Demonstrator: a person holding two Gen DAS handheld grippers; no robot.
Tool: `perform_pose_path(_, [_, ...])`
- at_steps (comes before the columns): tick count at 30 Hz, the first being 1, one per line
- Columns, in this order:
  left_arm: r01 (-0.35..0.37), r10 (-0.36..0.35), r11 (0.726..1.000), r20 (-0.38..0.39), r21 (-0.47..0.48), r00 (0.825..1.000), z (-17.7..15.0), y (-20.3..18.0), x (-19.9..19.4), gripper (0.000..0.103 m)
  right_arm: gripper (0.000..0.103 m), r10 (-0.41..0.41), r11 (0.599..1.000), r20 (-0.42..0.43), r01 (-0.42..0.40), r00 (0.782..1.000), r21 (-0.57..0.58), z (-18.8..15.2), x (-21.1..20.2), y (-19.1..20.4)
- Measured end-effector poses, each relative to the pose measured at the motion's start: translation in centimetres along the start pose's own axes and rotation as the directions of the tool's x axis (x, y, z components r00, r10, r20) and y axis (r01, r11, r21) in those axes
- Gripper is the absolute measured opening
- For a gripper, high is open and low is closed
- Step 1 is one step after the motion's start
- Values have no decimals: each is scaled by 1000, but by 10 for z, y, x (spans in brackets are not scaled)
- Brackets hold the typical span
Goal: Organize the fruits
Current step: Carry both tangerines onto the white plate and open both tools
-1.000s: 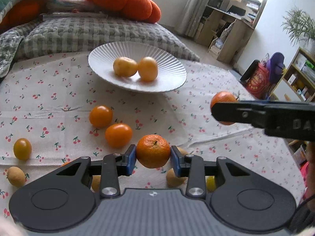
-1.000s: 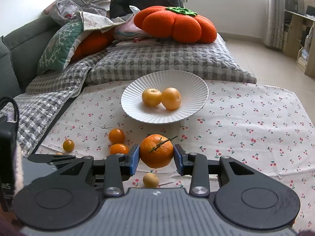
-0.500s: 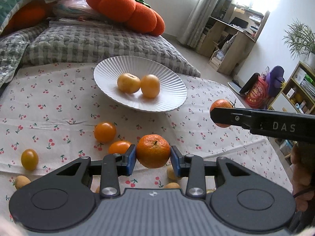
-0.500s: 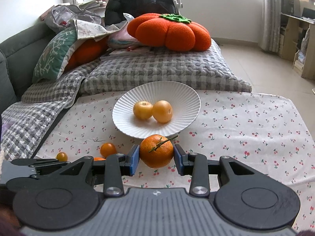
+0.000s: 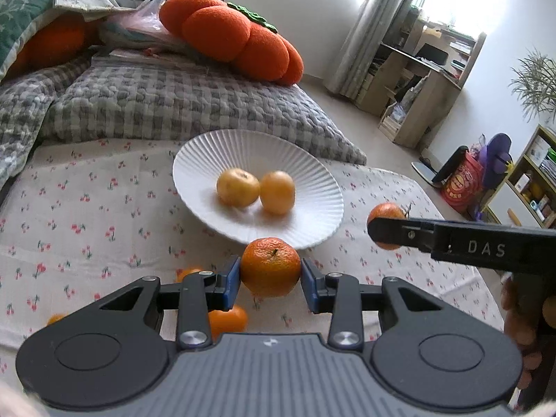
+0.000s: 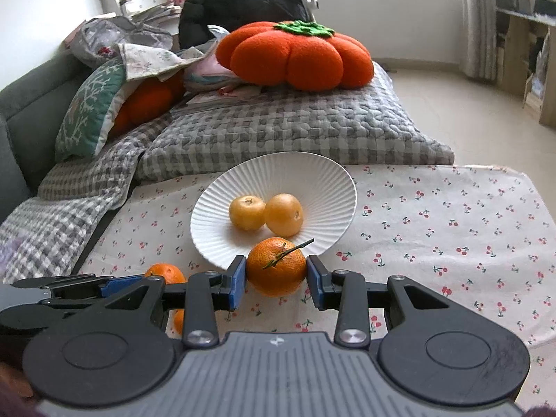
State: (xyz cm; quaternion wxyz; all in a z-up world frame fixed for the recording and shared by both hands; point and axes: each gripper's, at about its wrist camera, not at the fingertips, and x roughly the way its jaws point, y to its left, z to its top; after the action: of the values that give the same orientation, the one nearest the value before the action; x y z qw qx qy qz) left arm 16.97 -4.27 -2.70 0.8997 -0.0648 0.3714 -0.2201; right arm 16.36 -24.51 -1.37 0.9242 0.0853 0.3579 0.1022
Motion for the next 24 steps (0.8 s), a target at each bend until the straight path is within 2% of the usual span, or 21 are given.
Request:
perform_pose_path(5, [-11, 10, 1000, 18, 14, 1000, 19, -3, 15, 30, 34, 23, 999, -14, -22, 1000, 39, 12, 11, -9])
perform_pose_path(12, [-50, 50, 998, 4, 30, 999, 31, 3, 44, 30, 34, 44, 995, -24, -42, 999, 89, 32, 35, -23])
perform_pose_path(15, [-46, 46, 999, -15, 0, 999, 35, 13, 55, 30, 34, 76, 991, -50, -70, 996, 112, 33, 49, -29])
perform_pose_path(19, [-58, 59, 998, -29, 9, 998, 36, 17, 69, 30, 34, 121, 982, -122, -101, 985, 163, 27, 70, -33])
perform_pose_path(24, [-51, 52, 998, -41, 22, 998, 34, 15, 84, 30, 34, 152, 969, -133, -121, 979, 213, 30, 77, -36])
